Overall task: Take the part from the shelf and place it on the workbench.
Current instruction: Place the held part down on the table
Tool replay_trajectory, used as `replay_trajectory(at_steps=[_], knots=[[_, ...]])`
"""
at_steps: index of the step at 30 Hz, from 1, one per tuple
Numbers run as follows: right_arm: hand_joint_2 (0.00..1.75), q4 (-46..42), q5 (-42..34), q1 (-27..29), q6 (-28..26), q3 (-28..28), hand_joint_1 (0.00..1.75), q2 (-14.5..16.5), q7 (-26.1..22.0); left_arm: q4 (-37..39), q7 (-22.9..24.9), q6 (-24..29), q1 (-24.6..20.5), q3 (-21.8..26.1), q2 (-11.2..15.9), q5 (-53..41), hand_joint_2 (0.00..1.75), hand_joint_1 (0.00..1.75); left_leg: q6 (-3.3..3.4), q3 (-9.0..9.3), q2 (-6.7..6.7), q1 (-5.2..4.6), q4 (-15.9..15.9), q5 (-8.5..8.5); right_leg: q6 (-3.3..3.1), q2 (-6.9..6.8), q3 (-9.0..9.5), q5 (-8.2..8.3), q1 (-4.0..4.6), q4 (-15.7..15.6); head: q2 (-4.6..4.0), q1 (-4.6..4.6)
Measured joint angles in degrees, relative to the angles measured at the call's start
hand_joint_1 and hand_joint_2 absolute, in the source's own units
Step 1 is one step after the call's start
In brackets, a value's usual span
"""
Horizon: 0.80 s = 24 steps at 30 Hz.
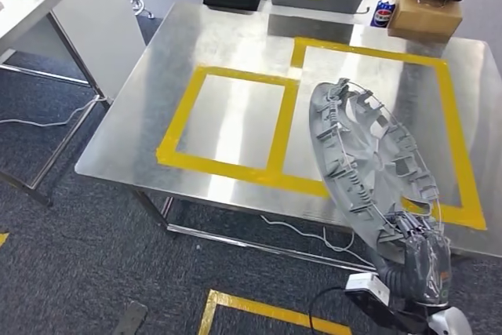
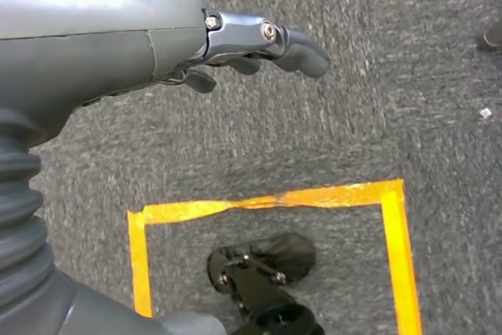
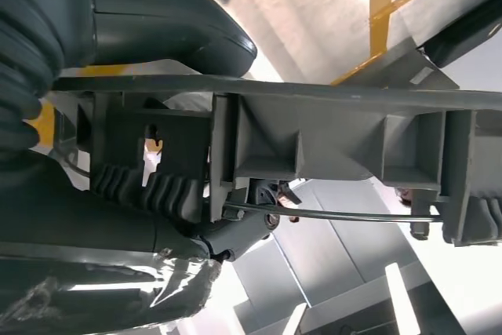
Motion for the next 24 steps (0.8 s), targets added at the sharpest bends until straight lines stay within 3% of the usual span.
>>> replay_trajectory(at_steps=[2, 3, 4, 5, 6, 8, 9, 10, 12, 14, 15, 16, 18, 19, 20, 21, 23, 24], knots=[[1.75, 0.3, 0.6, -0.1, 0.4, 0.0, 1.75, 0.0, 0.2, 0.0, 0.0, -0.1, 0.4, 0.2, 0.0, 0.0, 1.75, 0.0, 0.06, 2.93, -0.03, -0.01, -0.9, -1.75, -0.07, -0.03, -5.07, -4.74, 0.14, 3.6, 0.0, 0.02], [1.75, 0.5, 1.1, -0.2, 0.8, 0.1, 1.75, 0.0, 0.5, 0.0, 0.0, -0.2, 0.5, 0.2, 0.0, 0.0, 1.75, 0.0, 0.02, 4.61, -0.09, 0.01, -1.2, -2.8, 0.12, -0.07, -6.73, -7.18, 0.1, 3.2, -0.01, 0.06], [1.75, 0.7, 1.5, -0.3, 1.0, 0.2, 1.75, 0.0, 0.8, 0.0, 0.0, -0.3, 0.5, 0.3, 0.0, 0.0, 1.75, 0.0, -0.07, 6.38, -0.17, 0.04, -1.4, -3.96, 0.39, -0.17, -7.9, -8.34, -0.04, 1.6, -0.01, 0.06], [1.75, 0.9, 1.8, -0.4, 1.2, 0.3, 1.75, 0.0, 1.1, 0.0, 0.0, -0.3, 0.5, 0.3, 0.0, 0.0, 1.75, 0.0, -0.2, 8.18, -0.26, 0.1, -1.5, -5.26, 0.72, -0.35, -8.7, -7.21, -0.25, -0.9, -0.01, 0.09], [1.75, 1.1, 2.0, -0.4, 1.3, 0.3, 1.75, 0.0, 1.3, 0.0, 0.0, -0.4, 0.6, 0.3, 0.1, 0.0, 1.75, 0.0, -0.4, 9.81, -0.33, 0.11, -1.5, -6.64, 1.05, -0.82, -9.23, -2.73, -0.5, -4.2, -0.01, 0.14], [1.75, 1.5, 2.3, -0.4, 1.4, 0.5, 1.75, -0.1, 1.7, 0.0, 0.0, -0.5, 0.7, 0.4, 0.3, 0.1, 1.75, 0.0, -1.02, 12.53, -0.35, 0.02, -1.6, -9.39, 0.89, -2.01, -9.3, 7.72, -0.57, -9.0, -0.02, 0.12], [1.75, 1.6, 2.4, -0.5, 1.4, 0.5, 1.75, -0.1, 1.9, 0.0, 0.0, -0.5, 0.7, 0.5, 0.3, 0.1, 1.75, 0.0, -1.39, 13.67, -0.3, 0.04, -1.8, -10.34, 0.47, -2.3, -9.11, 10.84, -0.42, -9.9, -0.02, -0.05], [1.75, 1.6, 2.4, -0.7, 1.4, 0.6, 1.75, -0.1, 2.0, 0.0, 0.0, -0.6, 0.4, 0.5, 0.3, 0.1, 1.75, 0.0, -1.8, 14.33, -0.25, 0.15, -1.6, -10.6, -0.14, -2.29, -8.7, 11.14, -0.16, -9.8, -0.03, -0.16], [1.75, 1.4, 2.5, -1.0, 1.4, 0.6, 1.75, -0.3, 2.2, 0.0, -0.1, -0.6, -0.6, 0.6, 0.1, 0.2, 1.75, 0.0, -2.58, 12.81, -0.15, 0.5, 2.0, -8.45, -1.09, -1.83, -7.59, 9.86, -0.02, -10.0, -0.02, -0.36], [1.75, 1.3, 2.5, -1.3, 1.4, 0.6, 1.75, -0.4, 2.5, 0.0, -0.3, -0.7, -1.2, 0.7, -0.1, 0.3, 1.75, 0.0, -3.09, 7.34, -0.12, 0.58, 10.3, -6.11, -1.89, -1.61, -5.83, 9.09, -0.1, -11.1, 0.0, -0.47], [1.75, 1.3, 2.6, -1.4, 1.4, 0.6, 1.75, -0.4, 2.7, 0.0, -0.4, -0.8, -1.1, 0.8, -0.1, 0.3, 1.75, 0.0, -3.23, 4.22, -0.1, 0.58, 14.0, -6.74, -2.14, -1.41, -4.81, 8.62, -0.13, -11.7, 0.0, -0.53], [1.75, 1.3, 2.8, -1.3, 1.5, 0.6, 1.75, -0.5, 3.0, 0.0, -0.5, -0.8, -0.8, 0.9, -0.2, 0.3, 1.75, 0.0, -3.35, 1.36, -0.09, 0.57, 16.3, -8.88, -2.26, -1.14, -3.69, 8.07, -0.18, -12.3, 0.01, -0.59], [1.75, 1.6, 3.2, -1.0, 1.7, 0.6, 1.75, -0.7, 3.5, 0.0, -0.7, -0.9, -0.4, 1.3, 0.0, 0.1, 1.75, 0.0, -3.48, -2.91, -0.09, 0.56, 17.2, -14.24, -2.13, -0.58, -1.34, 6.78, -0.41, -13.3, 0.0, -0.62], [1.75, 1.8, 3.4, -0.9, 1.9, 0.6, 1.75, -0.8, 3.7, 0.0, -0.8, -0.9, -0.3, 1.5, 0.1, 0.0, 1.75, 0.0, -3.45, -4.22, -0.09, 0.55, 16.0, -15.27, -2.01, -0.38, -0.2, 6.07, -0.59, -13.5, 0.0, -0.66], [1.75, 2.0, 3.5, -0.9, 2.0, 0.6, 1.75, -0.9, 3.9, 0.0, -0.8, -1.0, -0.3, 1.7, 0.3, -0.1, 1.75, 0.0, -3.37, -5.0, -0.07, 0.54, 13.7, -13.94, -1.86, -0.24, 0.9, 5.31, -0.82, -13.6, -0.01, -0.67], [1.75, 2.2, 3.6, -0.9, 2.0, 0.6, 1.75, -0.9, 4.0, 0.0, -0.8, -1.0, -0.2, 1.8, 0.4, -0.1, 1.75, 0.0, -3.23, -5.39, -0.03, 0.52, 10.6, -10.19, -1.64, -0.14, 1.67, 4.54, -0.98, -13.7, -0.01, -0.72], [1.75, 2.6, 3.6, -0.7, 2.3, 0.6, 1.75, -1.0, 4.3, 0.0, -0.8, -1.0, 0.0, 1.9, 0.6, -0.3, 1.75, 0.0, -2.89, -5.78, 0.07, 0.55, 4.0, -0.77, -0.9, 0.23, 2.9, 2.96, -1.01, -13.3, -0.01, -0.98], [1.75, 2.7, 3.5, -0.7, 2.6, 0.6, 1.75, -1.1, 4.6, 0.0, -0.8, -1.1, 0.1, 2.0, 0.6, -0.4, 1.75, 0.0, -2.75, -5.81, 0.06, 0.57, 2.2, 2.68, -0.43, 0.41, 3.16, 2.17, -0.92, -13.1, -0.01, -1.1]])
